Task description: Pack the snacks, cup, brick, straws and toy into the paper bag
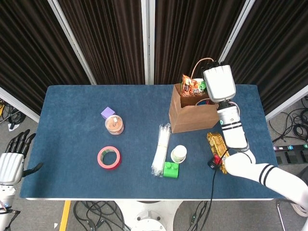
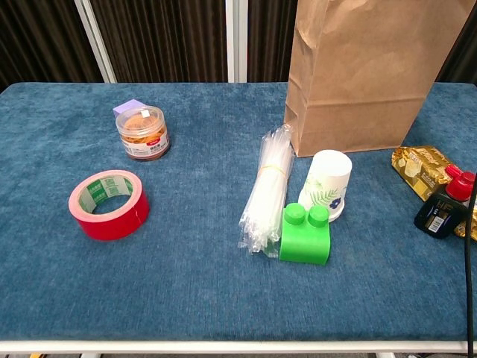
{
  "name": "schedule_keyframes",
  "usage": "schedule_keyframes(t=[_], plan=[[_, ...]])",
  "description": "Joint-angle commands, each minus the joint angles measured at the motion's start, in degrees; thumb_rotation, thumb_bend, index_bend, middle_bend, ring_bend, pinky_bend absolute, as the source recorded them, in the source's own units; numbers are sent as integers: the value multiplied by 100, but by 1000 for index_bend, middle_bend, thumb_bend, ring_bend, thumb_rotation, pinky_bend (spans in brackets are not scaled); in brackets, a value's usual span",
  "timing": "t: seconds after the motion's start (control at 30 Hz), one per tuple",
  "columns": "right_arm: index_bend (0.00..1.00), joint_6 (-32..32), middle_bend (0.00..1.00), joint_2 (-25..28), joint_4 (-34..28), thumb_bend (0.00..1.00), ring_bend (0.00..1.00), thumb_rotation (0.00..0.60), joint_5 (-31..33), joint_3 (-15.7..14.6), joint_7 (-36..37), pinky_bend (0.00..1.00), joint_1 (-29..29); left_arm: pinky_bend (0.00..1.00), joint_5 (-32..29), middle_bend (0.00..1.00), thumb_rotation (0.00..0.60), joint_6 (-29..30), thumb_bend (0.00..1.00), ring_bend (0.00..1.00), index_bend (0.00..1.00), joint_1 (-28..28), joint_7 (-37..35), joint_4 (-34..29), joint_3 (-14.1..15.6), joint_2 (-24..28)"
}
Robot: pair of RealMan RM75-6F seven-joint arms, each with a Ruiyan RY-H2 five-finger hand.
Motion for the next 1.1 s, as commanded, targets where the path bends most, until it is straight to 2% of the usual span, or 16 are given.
schedule_keyframes(t=[0.03, 0.37, 0.53, 0.63, 0.8, 1.1], plan=[[602, 8, 523, 44, -62, 0, 418, 600, 49, -41, -23, 522, -2, 136, 14, 105, 600, 30, 183, 9, 114, 23, -45, 30, 17, 7], [507, -104, 458, 319, -318, 0, 350, 600, 458, -126, -210, 442, 12, 137, 18, 105, 600, -9, 183, 9, 114, -3, -66, 41, 15, -19], [326, -295, 323, 554, -662, 0, 198, 600, 1046, -191, -594, 273, 33, 136, 30, 105, 600, 4, 183, 9, 114, -1, -59, 27, 21, -20], [266, -326, 270, 636, -772, 0, 135, 600, 1220, -217, -637, 177, 61, 136, 25, 105, 600, -6, 183, 9, 114, -1, -52, 26, 22, -23], [160, -392, 199, 772, -1007, 0, 66, 600, 1876, -207, -826, 105, 153, 136, 13, 105, 600, -10, 183, 9, 114, -6, -45, 18, 10, -29], [150, -291, 190, 808, -1162, 0, 54, 600, 2502, -103, -581, 94, 259, 137, 0, 105, 600, -54, 183, 9, 114, -35, -15, -13, -3, -52]])
